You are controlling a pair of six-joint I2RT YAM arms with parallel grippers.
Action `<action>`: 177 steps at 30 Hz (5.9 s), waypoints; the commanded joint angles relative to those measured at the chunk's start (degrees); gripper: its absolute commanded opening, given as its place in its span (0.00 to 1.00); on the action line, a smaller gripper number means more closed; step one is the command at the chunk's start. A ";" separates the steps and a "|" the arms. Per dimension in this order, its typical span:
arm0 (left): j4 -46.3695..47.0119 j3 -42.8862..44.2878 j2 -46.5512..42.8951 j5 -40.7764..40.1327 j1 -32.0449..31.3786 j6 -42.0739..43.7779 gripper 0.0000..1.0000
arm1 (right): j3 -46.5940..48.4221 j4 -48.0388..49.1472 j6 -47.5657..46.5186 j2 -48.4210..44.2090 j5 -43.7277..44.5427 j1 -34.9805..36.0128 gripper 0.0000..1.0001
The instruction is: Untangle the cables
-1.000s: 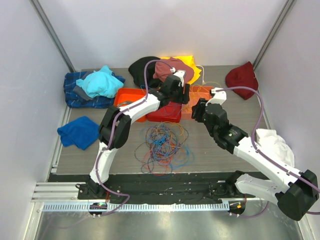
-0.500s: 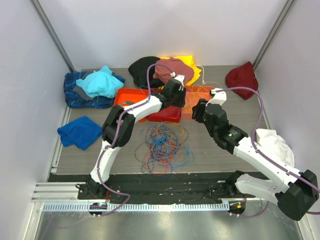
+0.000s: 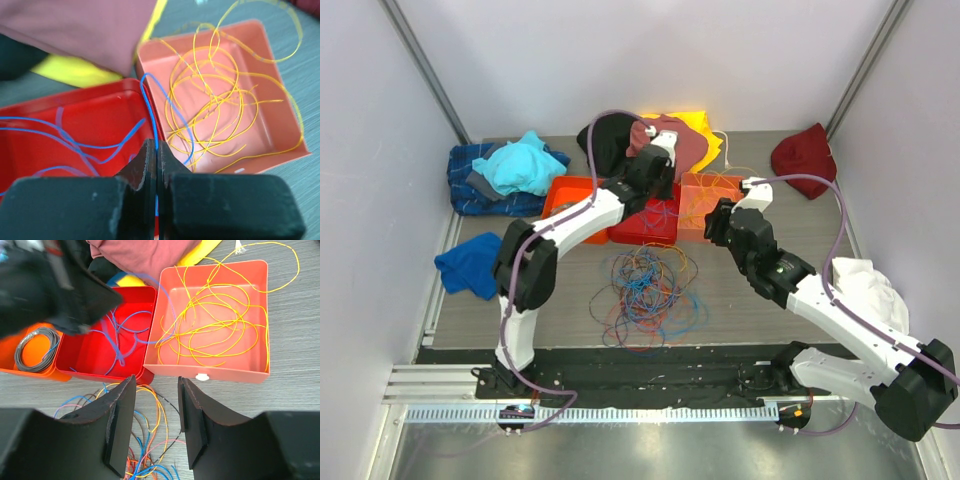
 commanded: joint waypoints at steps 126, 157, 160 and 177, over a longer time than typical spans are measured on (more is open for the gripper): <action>7.42 -17.19 -24.30 -0.28 11.46 -9.02 0.00 | -4.34 2.72 2.08 -2.40 -0.85 0.27 0.46; -0.77 -19.91 -18.98 -11.01 8.19 -4.27 1.00 | -5.31 2.28 1.82 -3.11 -0.24 0.27 0.46; 0.29 -20.96 -23.13 -11.98 8.28 -3.57 1.00 | -5.40 2.72 2.08 -2.84 -0.68 0.27 0.46; -2.08 -40.09 -49.22 -10.67 7.75 -12.87 1.00 | -12.16 2.81 3.58 -3.98 -9.55 0.62 0.43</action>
